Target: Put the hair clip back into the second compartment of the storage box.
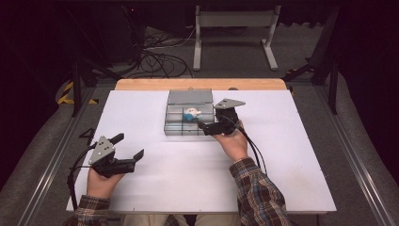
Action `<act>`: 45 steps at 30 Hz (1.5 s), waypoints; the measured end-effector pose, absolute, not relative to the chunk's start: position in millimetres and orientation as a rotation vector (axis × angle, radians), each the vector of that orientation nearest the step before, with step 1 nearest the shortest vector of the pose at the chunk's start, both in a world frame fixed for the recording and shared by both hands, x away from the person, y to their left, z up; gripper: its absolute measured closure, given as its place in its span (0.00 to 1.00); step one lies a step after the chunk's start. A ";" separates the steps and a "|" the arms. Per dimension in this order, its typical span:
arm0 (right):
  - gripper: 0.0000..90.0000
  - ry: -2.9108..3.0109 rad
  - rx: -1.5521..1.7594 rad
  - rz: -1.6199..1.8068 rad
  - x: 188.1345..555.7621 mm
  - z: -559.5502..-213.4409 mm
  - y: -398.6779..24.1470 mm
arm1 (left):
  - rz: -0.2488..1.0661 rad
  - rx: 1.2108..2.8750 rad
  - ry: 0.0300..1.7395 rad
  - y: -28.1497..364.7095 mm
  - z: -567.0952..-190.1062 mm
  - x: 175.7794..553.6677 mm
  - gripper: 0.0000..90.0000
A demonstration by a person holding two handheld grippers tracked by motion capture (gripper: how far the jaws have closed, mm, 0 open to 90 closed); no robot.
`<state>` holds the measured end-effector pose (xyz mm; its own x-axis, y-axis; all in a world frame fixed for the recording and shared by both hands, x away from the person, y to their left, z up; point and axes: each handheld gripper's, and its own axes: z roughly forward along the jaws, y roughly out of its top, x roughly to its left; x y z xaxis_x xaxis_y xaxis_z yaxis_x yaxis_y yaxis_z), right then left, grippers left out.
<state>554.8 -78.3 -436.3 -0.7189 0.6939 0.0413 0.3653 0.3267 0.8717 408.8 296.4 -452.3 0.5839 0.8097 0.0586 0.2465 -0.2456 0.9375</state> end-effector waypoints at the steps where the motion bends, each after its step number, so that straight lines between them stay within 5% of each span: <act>1: 0.04 2.259 0.942 1.353 554.2 -436.5 -78.7 | 0.683 1.783 0.867 296.4 -452.4 408.9 0.07; 45: 0.00 2.128 0.989 1.536 516.8 -439.0 -137.2 | 0.689 1.764 0.870 300.0 -452.7 407.7 0.06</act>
